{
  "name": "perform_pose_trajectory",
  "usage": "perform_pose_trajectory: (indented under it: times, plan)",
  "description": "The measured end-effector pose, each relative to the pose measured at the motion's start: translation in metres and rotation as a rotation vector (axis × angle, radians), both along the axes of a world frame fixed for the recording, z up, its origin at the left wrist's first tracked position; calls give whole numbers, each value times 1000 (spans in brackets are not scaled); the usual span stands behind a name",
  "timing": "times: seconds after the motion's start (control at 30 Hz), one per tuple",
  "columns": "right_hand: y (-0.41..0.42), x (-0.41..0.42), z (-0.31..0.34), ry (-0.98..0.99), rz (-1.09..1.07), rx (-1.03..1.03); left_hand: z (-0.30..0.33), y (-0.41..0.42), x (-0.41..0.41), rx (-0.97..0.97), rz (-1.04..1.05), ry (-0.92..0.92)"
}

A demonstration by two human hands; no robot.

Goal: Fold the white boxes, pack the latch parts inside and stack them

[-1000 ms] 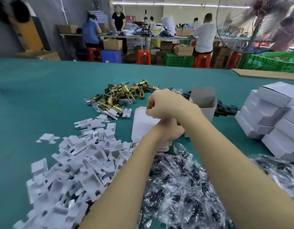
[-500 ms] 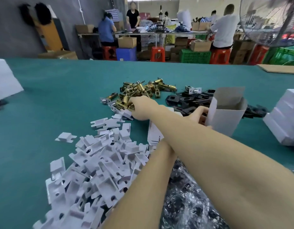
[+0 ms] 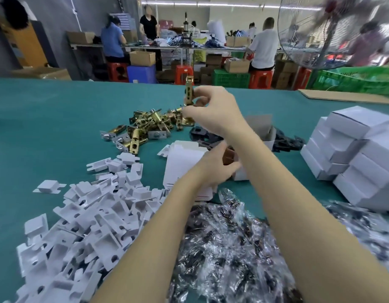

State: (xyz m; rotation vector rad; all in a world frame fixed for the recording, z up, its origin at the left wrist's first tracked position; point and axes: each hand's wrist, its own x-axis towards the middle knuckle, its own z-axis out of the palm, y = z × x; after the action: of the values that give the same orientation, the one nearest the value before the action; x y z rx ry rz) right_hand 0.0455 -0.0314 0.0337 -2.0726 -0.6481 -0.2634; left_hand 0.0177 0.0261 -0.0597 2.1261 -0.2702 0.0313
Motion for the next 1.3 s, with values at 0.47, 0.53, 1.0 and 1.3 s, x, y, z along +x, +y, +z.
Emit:
perform_pose_trajectory:
  times: [0.47,0.53,1.0,1.3]
  plan:
    - [-149,-21,17,41,-192,135,-6,-3,2,-150,-49,39]
    - [-150,-18,16,35,-215,144,-6,-2,1,-170,-55,48]
    - [-154,-23,19,-52,-226,-76,-10,-1,4,-182,-53,83]
    - [-152,-28,29,-104,-210,-43,-10,0,5,-181,-57,84]
